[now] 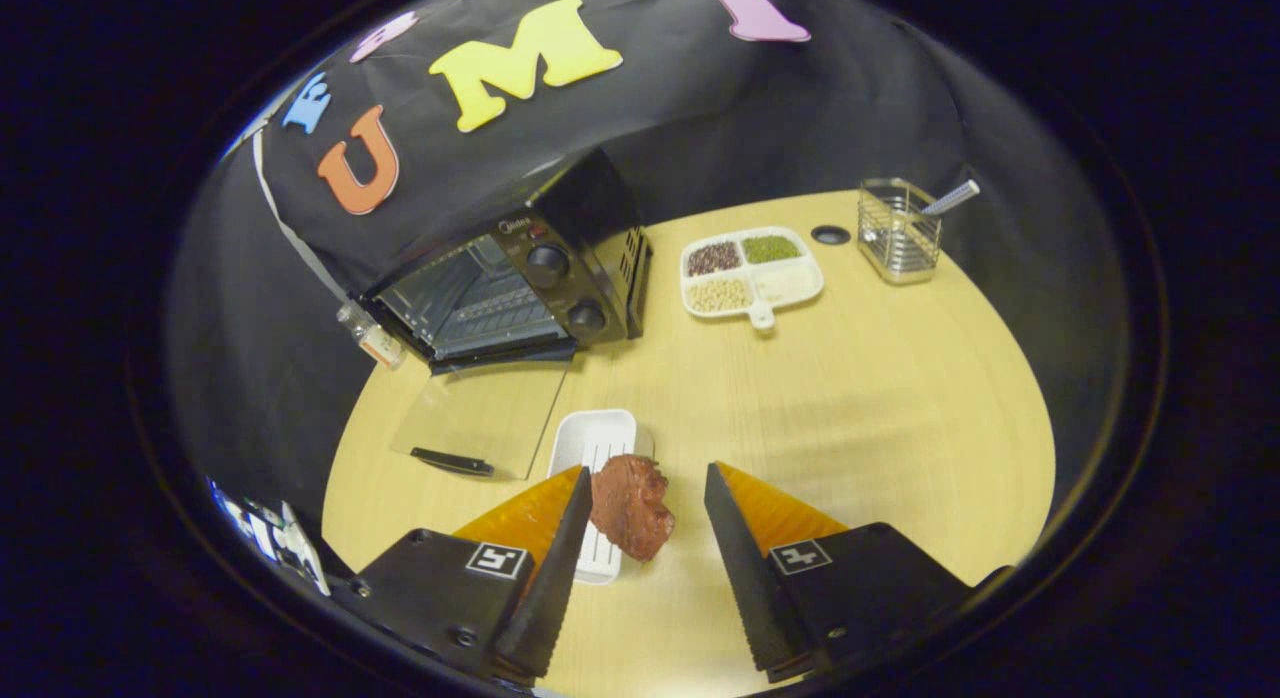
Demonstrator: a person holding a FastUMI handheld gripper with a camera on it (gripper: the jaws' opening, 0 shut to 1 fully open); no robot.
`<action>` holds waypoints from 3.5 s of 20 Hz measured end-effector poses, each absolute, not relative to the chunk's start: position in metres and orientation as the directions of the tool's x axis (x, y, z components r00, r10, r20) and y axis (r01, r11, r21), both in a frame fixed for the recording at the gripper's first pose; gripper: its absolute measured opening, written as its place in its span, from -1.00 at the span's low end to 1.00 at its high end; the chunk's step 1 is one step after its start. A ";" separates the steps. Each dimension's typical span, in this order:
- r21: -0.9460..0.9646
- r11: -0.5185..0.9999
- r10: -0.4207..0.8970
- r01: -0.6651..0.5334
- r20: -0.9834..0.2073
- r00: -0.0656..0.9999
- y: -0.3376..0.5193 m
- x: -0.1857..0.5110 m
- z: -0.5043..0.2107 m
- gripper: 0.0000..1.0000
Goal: Open the toaster oven, put the food inside, and close the toaster oven door.
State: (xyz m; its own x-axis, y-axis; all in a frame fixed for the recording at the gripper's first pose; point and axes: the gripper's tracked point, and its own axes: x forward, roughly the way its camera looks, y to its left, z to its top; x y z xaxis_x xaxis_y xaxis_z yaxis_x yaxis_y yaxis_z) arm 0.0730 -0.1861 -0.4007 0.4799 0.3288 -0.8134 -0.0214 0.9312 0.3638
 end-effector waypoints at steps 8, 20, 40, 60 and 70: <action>0.418 0.900 0.424 -0.124 -0.774 0.471 -0.168 0.051 -0.386 -0.76; -0.115 0.934 0.179 -0.338 -0.667 0.723 -0.103 0.040 -0.289 -0.79; 0.120 0.972 0.232 -0.200 -0.410 0.882 0.078 0.162 -0.327 -0.79; 0.617 0.785 0.346 -0.064 -0.351 0.870 0.059 0.294 -0.412 -0.79; 0.391 0.920 0.176 0.002 -0.419 0.891 0.028 0.282 -0.401 -0.15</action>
State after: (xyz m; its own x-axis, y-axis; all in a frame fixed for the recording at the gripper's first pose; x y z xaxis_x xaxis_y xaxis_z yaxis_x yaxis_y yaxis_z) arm 0.2819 0.0277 -0.4013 0.8908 0.1763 -0.4187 0.0018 0.9203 0.3913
